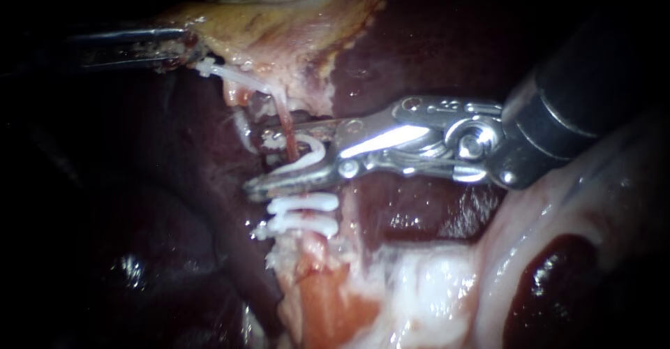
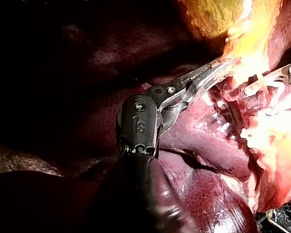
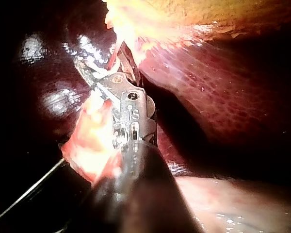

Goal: Clipping third clip right tube

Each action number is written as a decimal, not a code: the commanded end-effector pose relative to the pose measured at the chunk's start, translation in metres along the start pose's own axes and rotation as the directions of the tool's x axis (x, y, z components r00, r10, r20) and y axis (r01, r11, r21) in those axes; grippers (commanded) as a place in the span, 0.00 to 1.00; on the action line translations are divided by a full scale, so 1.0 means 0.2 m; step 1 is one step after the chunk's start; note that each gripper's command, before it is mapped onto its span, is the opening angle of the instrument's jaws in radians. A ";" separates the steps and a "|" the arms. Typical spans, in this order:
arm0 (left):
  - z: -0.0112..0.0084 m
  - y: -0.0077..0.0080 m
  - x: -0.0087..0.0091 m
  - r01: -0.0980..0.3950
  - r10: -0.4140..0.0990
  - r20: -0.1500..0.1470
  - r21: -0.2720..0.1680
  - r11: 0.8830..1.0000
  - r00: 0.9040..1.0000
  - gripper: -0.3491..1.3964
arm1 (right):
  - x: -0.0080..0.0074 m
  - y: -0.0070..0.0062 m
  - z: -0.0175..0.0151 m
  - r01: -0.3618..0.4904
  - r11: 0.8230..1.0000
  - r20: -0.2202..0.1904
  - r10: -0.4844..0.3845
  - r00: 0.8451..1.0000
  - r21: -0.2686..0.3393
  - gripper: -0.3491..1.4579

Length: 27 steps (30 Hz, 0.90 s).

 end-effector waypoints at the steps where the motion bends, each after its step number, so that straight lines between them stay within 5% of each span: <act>1: 0.000 0.000 0.000 0.000 0.000 0.000 0.001 1.000 1.000 0.00 | 0.002 0.000 -0.001 0.000 1.000 -0.003 0.000 1.000 0.001 0.47; 9: 0.000 0.000 0.000 0.000 0.000 0.000 0.001 1.000 1.000 0.00 | 0.014 0.000 -0.005 -0.013 1.000 -0.060 0.014 0.998 0.024 0.47; 17: 0.001 0.000 0.000 0.000 0.000 0.000 0.002 1.000 1.000 0.00 | 0.020 -0.008 -0.006 -0.014 0.999 -0.101 0.018 0.995 0.045 0.47; 27: 0.001 0.000 0.000 0.000 0.000 0.000 0.002 1.000 1.000 0.00 | 0.032 -0.024 -0.007 -0.020 0.973 -0.178 0.062 0.982 0.231 0.46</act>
